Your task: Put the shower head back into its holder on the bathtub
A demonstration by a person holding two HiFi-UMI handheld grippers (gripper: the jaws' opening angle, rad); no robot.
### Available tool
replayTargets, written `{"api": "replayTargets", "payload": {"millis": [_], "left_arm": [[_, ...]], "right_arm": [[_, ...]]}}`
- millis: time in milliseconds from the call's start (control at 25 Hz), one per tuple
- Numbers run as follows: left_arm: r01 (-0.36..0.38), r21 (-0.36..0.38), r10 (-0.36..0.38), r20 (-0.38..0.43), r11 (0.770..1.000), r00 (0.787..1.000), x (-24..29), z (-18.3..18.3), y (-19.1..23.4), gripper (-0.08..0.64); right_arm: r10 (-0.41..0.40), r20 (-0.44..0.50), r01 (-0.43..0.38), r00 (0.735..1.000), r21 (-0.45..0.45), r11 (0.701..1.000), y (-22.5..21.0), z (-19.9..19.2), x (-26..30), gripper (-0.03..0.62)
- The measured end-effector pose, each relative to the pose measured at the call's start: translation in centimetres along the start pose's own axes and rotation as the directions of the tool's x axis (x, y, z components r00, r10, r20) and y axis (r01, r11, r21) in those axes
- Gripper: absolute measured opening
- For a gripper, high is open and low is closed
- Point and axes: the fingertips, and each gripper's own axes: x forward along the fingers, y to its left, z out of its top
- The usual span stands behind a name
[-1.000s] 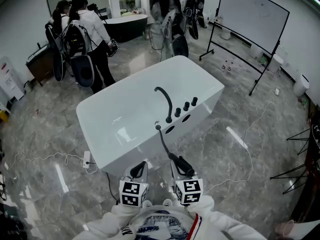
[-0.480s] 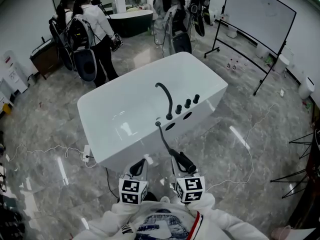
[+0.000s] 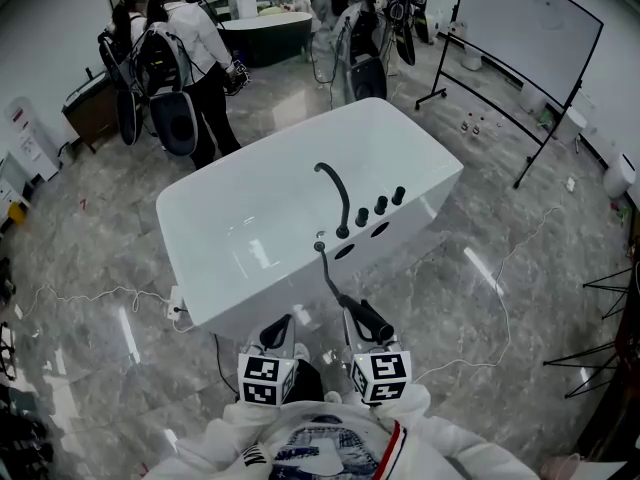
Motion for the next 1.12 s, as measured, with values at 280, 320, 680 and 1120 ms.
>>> {"api": "replayTargets", "payload": {"millis": [280,320,680,1120], "left_arm": [[0.014,0.000,-0.014,-0.003,1.000,1.000,2.7,1.6,1.7,0.002],[0.017,0.000,-0.017,-0.008,1.000,1.000,3.1,1.6,1.9,0.002],[0.039,-0.004,-0.039,-0.030,0.999,0.999,6.6,2.8,4.5,0.002],[0.091,-0.010,-0.091,-0.034,0.996,0.995,9.8,4.0,7.7,0.002]], "right_arm": [[-0.008,-0.006,0.008,1.000,0.002,1.000,-0.6,1.1,3.0,0.138],[-0.008,-0.010,0.008,1.000,0.003,1.000,-0.6,1.1,3.4,0.138],[-0.023,-0.034,0.023,0.999,0.019,1.000,-1.2,1.4,7.0,0.138],[-0.074,-0.068,0.075,0.995,0.012,0.997,-1.4,1.9,10.7,0.138]]}}
